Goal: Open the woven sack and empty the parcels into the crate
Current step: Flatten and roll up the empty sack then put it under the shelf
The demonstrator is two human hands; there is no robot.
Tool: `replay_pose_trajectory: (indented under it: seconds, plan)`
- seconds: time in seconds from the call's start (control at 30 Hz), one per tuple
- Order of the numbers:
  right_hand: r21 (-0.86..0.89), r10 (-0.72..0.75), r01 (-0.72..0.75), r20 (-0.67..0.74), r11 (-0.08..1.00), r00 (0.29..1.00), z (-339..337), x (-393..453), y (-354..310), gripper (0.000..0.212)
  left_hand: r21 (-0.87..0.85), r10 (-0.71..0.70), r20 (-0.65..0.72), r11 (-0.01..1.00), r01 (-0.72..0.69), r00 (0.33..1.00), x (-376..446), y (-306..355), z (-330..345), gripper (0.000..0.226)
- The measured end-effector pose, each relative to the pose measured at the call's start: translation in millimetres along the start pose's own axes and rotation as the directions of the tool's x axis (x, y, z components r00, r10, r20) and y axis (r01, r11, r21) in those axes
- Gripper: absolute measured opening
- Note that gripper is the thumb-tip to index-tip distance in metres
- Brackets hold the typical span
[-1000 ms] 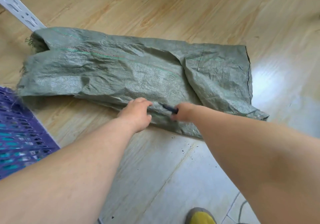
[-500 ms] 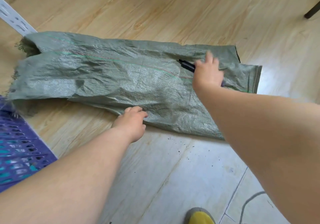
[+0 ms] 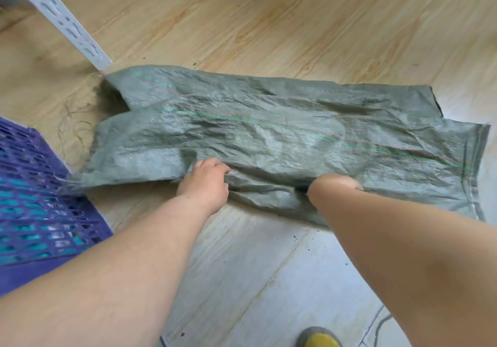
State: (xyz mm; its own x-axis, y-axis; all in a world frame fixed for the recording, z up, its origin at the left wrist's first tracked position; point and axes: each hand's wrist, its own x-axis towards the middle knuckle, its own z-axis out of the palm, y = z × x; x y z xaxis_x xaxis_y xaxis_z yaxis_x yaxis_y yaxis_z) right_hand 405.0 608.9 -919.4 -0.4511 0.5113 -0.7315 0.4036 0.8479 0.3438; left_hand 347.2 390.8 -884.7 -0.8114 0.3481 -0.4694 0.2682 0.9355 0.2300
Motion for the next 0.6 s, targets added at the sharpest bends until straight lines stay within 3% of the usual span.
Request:
replay_pose_trajectory:
  seconds: [0.07, 0.13, 0.27, 0.33, 0.4, 0.47, 0.53, 0.6]
  plan:
    - [0.209, 0.108, -0.06, -0.231, 0.976, 0.967, -9.4, 5.8, 4.9, 0.028, -0.025, -0.031, -0.093, 0.999, 0.029, 0.995, 1.1, -4.4, 2.0, 0.044]
    - [0.43, 0.206, -0.043, -0.341, 0.902, 0.917, -20.4, 9.9, 4.3, 0.03, -0.017, -0.059, -0.111, 0.998, 0.058, 0.992, 1.5, -9.2, 6.4, 0.049]
    - [0.763, 0.334, -0.039, -0.236, 0.645, 0.913, -32.4, 5.0, -6.0, 0.032, 0.031, -0.1, -0.118, 0.994, 0.104, 0.988, -0.3, -25.7, 9.2, 0.053]
    - [0.738, 0.312, 0.023, -0.312, 0.674, 0.897, -36.7, 0.2, -14.9, 0.033, -0.023, -0.166, -0.157, 0.986, 0.165, 0.974, -0.1, -37.2, 5.7, 0.053]
    - [0.635, 0.188, 0.202, -0.491, 0.745, 0.851, -37.6, -4.9, -27.2, 0.034, -0.106, -0.261, -0.148, 0.963, 0.247, 0.954, 0.7, -46.9, 2.5, 0.054]
    - [0.468, -0.104, 0.475, -0.622, 0.745, 0.776, -34.0, -9.5, -45.0, 0.046, -0.2, -0.358, -0.122, 0.922, 0.33, 0.926, 1.2, -54.8, 1.1, 0.055]
    - [0.284, -0.399, 0.629, -0.571, 0.724, 0.717, -26.0, -9.9, -66.3, 0.071, -0.268, -0.426, -0.111, 0.883, 0.386, 0.898, -1.2, -60.0, 0.5, 0.058]
    - [0.246, -0.485, 0.597, -0.391, 0.764, 0.782, -21.9, -6.5, -78.2, 0.087, -0.285, -0.452, -0.124, 0.869, 0.404, 0.883, -4.8, -63.9, -1.1, 0.061]
